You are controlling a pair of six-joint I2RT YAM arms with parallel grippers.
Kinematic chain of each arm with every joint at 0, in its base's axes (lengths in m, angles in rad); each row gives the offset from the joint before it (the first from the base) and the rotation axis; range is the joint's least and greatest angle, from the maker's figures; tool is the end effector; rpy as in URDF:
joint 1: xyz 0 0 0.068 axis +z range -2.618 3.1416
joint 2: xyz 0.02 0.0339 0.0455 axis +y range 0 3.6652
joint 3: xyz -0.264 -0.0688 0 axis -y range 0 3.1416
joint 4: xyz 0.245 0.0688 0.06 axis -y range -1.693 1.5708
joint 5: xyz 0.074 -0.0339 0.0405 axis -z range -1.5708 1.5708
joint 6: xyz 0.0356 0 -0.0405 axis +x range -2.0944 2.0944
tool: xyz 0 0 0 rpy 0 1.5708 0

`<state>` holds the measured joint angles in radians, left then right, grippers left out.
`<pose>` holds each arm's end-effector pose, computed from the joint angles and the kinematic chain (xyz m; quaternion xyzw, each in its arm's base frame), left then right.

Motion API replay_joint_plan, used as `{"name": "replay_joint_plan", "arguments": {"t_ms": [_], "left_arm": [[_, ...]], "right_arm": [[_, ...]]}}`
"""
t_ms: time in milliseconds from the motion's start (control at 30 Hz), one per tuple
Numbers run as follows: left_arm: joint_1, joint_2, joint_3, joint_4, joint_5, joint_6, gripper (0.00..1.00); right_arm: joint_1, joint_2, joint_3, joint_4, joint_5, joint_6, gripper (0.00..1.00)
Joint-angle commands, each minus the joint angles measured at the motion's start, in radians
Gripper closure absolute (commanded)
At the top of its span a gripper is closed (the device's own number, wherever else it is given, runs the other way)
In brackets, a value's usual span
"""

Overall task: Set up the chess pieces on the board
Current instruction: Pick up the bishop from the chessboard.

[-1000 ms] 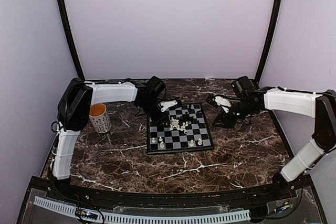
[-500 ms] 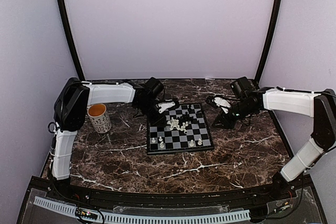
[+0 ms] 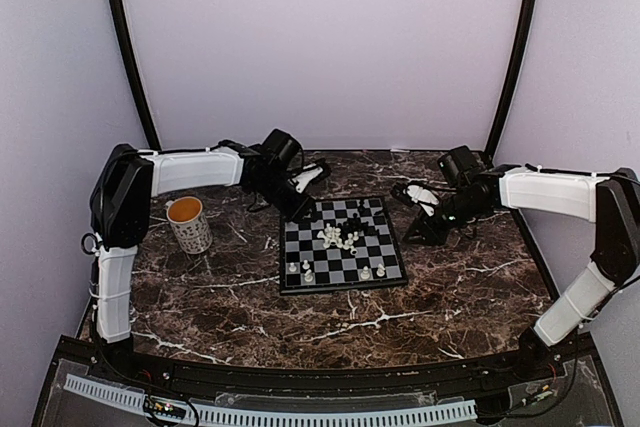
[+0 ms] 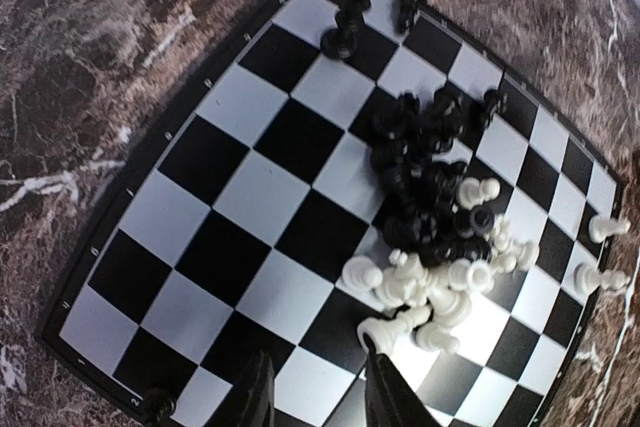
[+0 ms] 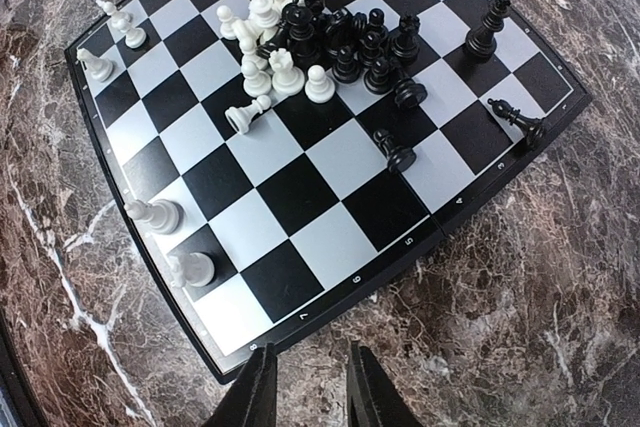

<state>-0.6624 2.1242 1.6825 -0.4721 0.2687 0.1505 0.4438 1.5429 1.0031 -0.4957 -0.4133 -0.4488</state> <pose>0.3664 -0.2978 0.2018 0.4105 0.8445 -0.2036 0.2772 0.2720 0.1452 0.2113 -0.4564 0.8280 0.1972 0.2593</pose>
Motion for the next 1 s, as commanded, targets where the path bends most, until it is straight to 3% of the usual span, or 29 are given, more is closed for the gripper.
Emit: {"name": "replay_joint_plan", "arguments": {"t_ms": [0, 167, 500, 967], "left_arm": [[0.002, 0.004, 0.028, 0.072, 0.093, -0.133, 0.66], [-0.016, 0.005, -0.008, 0.106, 0.19, 0.009, 0.57], [-0.014, 0.005, -0.011, 0.014, 0.136, 0.309, 0.57], [0.011, 0.04, -0.023, -0.01, 0.168, 0.455, 0.62]], "right_arm": [[-0.001, -0.01, 0.018, -0.008, -0.007, -0.005, 0.75], [-0.002, -0.012, 0.017, -0.008, -0.008, -0.004, 0.75], [-0.002, -0.03, 0.006, -0.008, 0.001, -0.004, 0.75], [-0.002, -0.024, 0.011, -0.01, 0.001, -0.004, 0.75]]}}
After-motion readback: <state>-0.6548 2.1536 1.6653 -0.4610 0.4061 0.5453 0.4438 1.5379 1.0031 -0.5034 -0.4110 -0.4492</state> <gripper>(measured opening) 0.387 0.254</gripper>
